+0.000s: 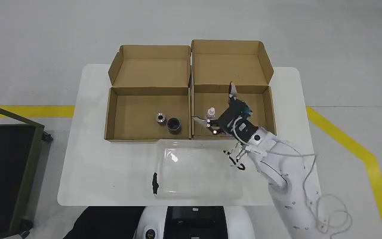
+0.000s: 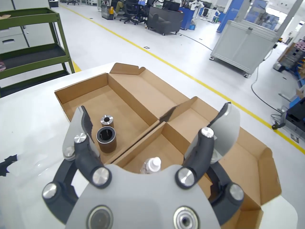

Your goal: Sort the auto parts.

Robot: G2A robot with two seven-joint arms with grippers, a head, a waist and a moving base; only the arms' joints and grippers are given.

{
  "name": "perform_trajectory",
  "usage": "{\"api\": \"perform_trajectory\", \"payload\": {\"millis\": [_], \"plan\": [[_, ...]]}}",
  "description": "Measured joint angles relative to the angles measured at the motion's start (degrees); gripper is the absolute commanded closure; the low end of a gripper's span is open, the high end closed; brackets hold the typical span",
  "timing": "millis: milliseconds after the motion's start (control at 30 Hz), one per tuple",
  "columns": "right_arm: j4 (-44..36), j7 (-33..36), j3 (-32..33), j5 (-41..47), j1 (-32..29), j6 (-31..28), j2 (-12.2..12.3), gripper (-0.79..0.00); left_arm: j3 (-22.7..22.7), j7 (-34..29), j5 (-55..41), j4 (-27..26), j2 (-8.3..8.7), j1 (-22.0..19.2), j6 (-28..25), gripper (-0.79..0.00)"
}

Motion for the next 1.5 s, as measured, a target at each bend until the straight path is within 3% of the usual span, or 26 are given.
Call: {"api": "perform_trajectory", "payload": {"millis": [467, 700, 1500], "plan": [[-4.2, -18.4, 17.0, -2.2, -21.9, 1.0, 2.2, -0.785, 0.0, 0.0, 0.0, 0.0, 0.00, 0.0, 0.0, -0.785], [-1.9, -26.2, 20.6, -1.9, -28.9, 2.2, 2.5, -0.785, 0.0, 0.0, 0.0, 0.0, 0.00, 0.0, 0.0, -0.785], [-0.4, -29.4, 21.5, 0.1, -29.8, 2.3, 2.8, -0.785, 0.0, 0.0, 0.0, 0.0, 0.00, 0.0, 0.0, -0.784]]}}
